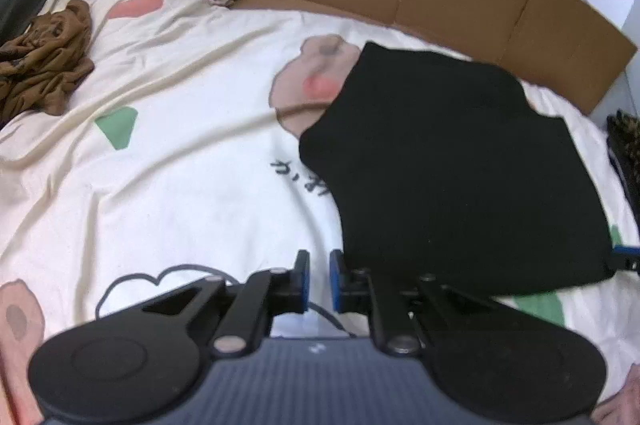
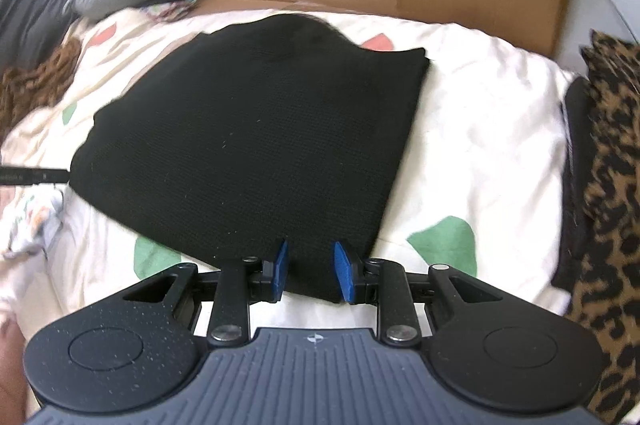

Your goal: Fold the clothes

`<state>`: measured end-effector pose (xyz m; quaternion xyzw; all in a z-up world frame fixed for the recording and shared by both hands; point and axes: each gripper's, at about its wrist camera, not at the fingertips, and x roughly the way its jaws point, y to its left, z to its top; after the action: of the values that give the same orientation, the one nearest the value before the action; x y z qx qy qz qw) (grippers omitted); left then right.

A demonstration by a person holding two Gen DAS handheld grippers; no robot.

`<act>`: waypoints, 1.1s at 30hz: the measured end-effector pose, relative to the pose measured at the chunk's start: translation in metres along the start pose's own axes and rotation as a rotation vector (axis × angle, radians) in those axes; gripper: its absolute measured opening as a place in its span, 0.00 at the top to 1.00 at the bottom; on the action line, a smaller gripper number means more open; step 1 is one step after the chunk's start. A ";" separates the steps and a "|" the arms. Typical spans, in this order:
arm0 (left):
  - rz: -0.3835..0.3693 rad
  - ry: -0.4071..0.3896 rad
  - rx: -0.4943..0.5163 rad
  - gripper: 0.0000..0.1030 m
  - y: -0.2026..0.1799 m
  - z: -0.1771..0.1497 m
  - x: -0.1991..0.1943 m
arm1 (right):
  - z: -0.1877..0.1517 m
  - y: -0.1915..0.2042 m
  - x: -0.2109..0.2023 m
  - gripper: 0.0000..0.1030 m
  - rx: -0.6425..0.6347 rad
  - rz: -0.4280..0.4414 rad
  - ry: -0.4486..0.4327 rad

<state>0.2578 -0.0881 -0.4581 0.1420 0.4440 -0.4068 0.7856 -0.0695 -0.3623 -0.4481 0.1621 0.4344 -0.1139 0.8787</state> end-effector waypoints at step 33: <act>-0.150 0.031 -0.139 0.68 0.005 -0.003 0.018 | -0.031 -0.072 0.022 0.89 0.797 0.332 0.031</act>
<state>0.2645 -0.0926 -0.4753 0.0599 0.4926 -0.4306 0.7539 -0.1032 -0.4182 -0.4967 0.5581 0.3375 -0.1277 0.7472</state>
